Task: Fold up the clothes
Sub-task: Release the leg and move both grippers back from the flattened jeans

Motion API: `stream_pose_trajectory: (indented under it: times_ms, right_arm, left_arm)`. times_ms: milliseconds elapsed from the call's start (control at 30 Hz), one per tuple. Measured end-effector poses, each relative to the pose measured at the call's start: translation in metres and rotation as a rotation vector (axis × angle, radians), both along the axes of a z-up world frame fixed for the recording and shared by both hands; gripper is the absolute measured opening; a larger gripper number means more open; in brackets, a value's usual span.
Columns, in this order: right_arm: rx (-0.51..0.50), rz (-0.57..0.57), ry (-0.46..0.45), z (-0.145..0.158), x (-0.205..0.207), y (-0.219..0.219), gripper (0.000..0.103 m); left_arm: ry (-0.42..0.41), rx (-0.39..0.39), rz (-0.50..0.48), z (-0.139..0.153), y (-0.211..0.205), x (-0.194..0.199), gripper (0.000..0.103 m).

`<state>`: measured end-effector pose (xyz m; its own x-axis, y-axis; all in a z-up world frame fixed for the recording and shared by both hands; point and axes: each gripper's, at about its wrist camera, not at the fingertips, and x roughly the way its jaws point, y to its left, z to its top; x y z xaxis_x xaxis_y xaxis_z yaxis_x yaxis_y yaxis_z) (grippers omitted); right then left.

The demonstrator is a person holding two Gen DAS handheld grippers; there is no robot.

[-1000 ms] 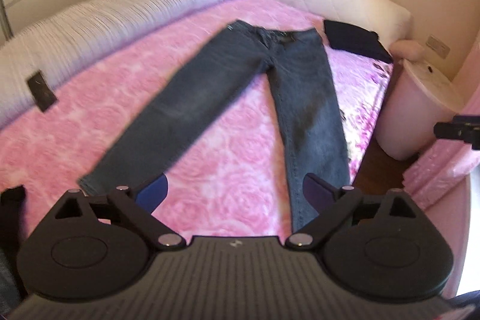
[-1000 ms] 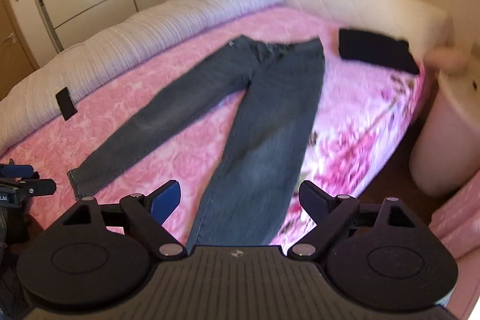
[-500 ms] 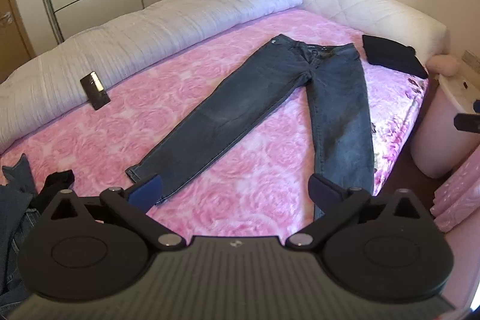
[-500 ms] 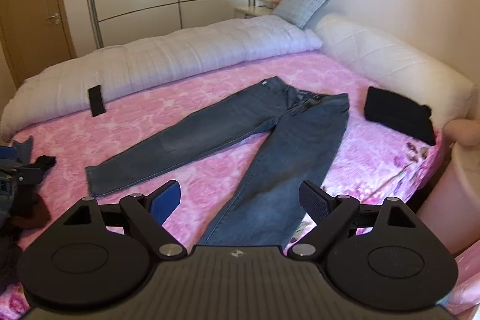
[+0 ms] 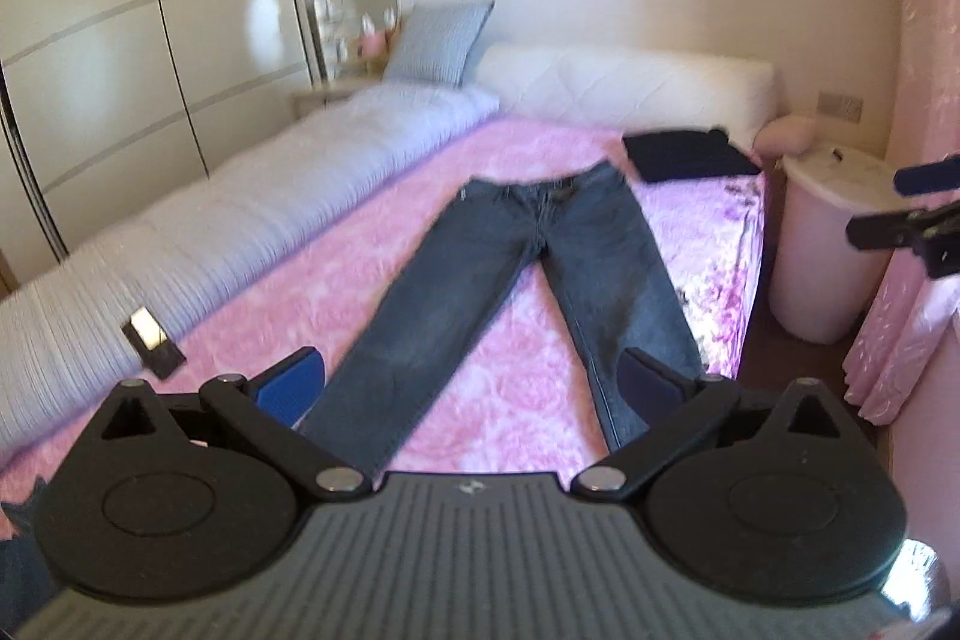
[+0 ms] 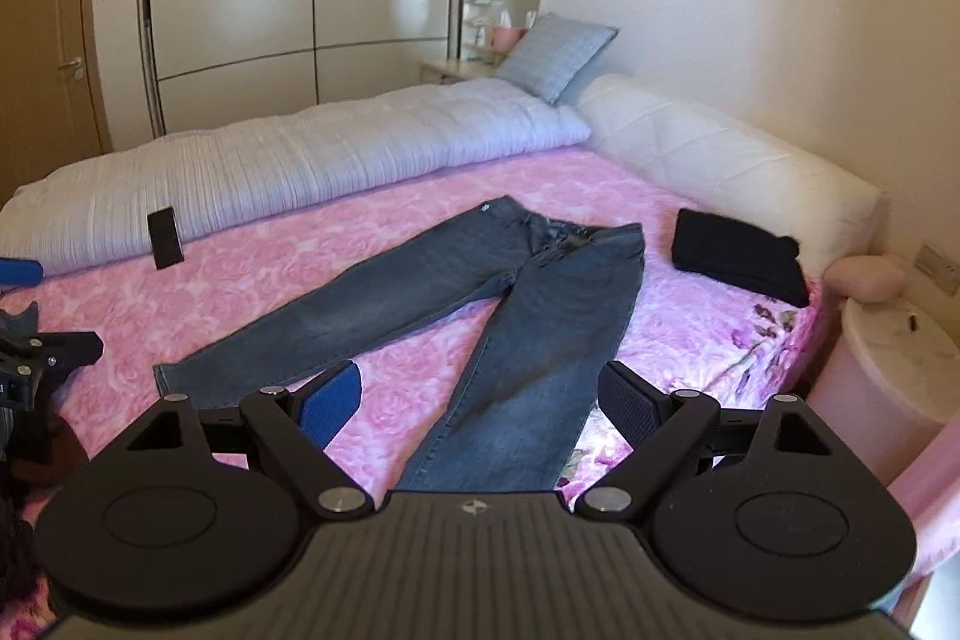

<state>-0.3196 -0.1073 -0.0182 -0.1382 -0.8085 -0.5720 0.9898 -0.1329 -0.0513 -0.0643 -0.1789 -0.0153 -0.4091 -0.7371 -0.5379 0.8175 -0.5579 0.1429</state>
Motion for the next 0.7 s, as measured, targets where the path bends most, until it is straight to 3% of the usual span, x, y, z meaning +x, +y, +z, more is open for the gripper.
stream_pose_trajectory:
  times_ms: [233,400,700]
  right_arm:
    - [0.005,-0.008,0.007,-0.002,0.057,0.029,0.088]
    - [0.014,-0.027,-0.008,-0.005,0.076,0.038,0.088]
    - [0.0,-0.11,-0.001,0.002,0.07,0.047,0.088]
  left_arm:
    - [-0.002,0.021,-0.009,-0.008,0.023,0.054,0.102]
    - [-0.002,0.028,0.004,-0.01,0.026,0.078,0.102]
    - [0.01,0.049,-0.054,-0.02,0.012,0.064,0.102]
